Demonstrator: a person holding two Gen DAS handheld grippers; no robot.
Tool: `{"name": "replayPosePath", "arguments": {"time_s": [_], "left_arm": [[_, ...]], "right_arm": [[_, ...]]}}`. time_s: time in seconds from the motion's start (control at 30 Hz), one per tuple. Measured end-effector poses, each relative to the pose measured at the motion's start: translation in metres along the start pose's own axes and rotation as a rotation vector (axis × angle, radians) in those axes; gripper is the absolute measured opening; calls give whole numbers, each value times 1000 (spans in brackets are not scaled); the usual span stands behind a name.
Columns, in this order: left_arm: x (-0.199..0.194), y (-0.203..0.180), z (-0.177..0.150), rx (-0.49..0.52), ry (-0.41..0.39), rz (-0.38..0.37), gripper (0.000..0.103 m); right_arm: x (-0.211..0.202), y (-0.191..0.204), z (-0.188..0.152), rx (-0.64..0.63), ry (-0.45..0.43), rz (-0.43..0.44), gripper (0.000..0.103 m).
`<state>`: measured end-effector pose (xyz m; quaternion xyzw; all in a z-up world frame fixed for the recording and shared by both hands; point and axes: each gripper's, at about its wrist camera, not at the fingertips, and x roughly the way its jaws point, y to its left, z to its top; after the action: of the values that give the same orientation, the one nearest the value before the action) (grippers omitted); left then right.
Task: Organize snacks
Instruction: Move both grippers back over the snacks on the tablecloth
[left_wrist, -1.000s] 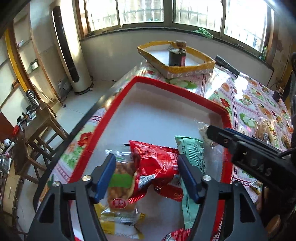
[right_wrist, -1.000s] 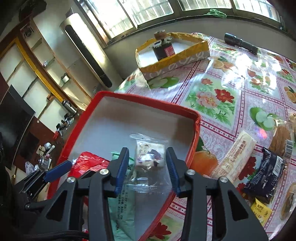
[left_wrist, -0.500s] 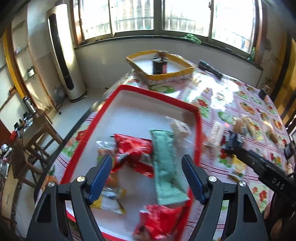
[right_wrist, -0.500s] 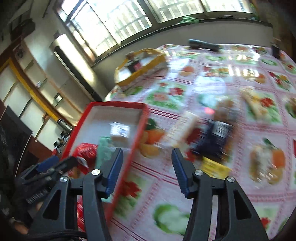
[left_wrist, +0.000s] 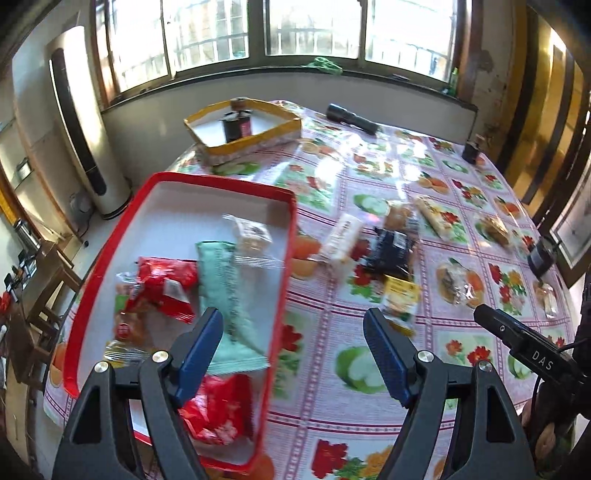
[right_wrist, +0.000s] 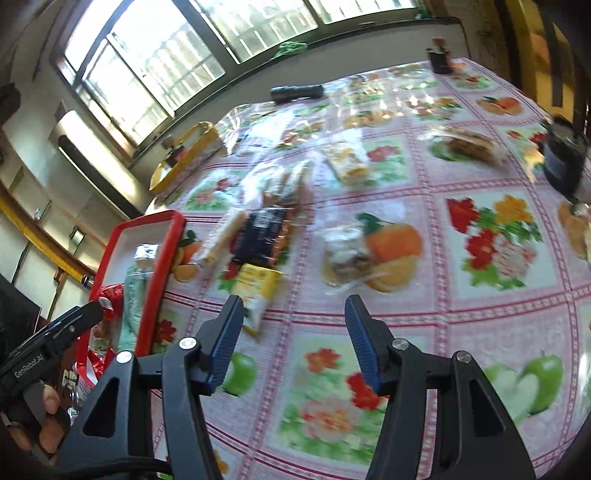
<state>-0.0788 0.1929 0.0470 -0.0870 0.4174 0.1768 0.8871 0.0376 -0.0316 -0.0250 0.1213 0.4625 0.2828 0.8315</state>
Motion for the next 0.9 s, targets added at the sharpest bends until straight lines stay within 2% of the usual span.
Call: {"name": "replayPosePath", "arguments": {"time_s": [0.3,0.6,0.7,0.9], "left_arm": [[8,-26,-8,37,45,-30,78],[18,-48,-15,68,76,-61,78],[29,-57,-17,84,105,-75,78],[67,-80,-7,125,173,-101,78]], "right_arm": [[-17,-47,-9,68,-13,-54,59],[-37,-76,-18,103,-43,-102,61],[-49,-91,-21,113,-67,-146,62],[-80,-143,-8,171,-121,-293,66]]}}
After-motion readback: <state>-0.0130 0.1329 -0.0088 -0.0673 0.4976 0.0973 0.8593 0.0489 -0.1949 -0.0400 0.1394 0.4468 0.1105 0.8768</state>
